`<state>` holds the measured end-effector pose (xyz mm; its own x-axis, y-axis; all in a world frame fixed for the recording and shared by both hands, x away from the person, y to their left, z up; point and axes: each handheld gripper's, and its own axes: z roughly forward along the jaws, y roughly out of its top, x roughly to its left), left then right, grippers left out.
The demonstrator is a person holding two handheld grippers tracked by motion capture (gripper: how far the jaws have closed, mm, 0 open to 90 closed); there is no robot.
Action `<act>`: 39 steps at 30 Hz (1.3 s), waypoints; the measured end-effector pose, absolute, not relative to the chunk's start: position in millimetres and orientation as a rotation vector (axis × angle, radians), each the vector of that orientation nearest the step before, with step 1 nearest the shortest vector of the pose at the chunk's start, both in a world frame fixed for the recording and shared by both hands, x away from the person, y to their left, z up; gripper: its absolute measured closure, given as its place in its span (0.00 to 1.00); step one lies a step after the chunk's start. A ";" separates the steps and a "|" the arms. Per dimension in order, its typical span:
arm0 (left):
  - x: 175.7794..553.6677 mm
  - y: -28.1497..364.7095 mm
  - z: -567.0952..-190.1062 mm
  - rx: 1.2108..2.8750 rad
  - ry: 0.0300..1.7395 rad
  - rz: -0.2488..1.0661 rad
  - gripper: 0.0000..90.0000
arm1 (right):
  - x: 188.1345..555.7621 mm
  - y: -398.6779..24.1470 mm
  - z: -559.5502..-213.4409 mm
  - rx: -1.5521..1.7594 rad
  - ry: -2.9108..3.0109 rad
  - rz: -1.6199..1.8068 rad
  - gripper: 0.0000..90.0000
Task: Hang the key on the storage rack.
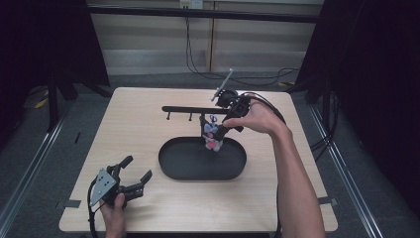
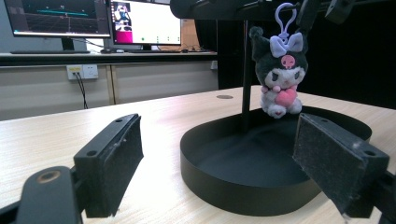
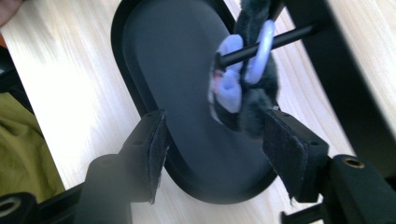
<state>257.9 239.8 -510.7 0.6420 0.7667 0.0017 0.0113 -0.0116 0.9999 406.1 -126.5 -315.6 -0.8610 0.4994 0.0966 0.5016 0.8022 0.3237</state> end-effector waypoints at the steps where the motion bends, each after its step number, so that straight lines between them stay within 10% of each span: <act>1: 257.9 239.8 -510.7 1.477 0.688 0.679 0.17 | 403.8 -126.5 -316.8 -0.832 -2.976 -0.542 0.44; 20: 257.9 239.8 -510.7 1.476 0.687 0.679 0.17 | 361.5 -128.7 -335.3 -0.878 -2.984 -0.827 0.43; 39: 257.9 239.8 -510.7 1.476 0.688 0.679 0.17 | 308.6 -149.9 -402.7 -1.127 -2.836 -1.420 0.18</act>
<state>257.9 239.8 -510.7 0.6419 0.7668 0.0016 0.0113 -0.0115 0.9999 308.6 -149.9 -402.7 -0.7537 0.6508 0.0912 0.4629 0.4273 0.7766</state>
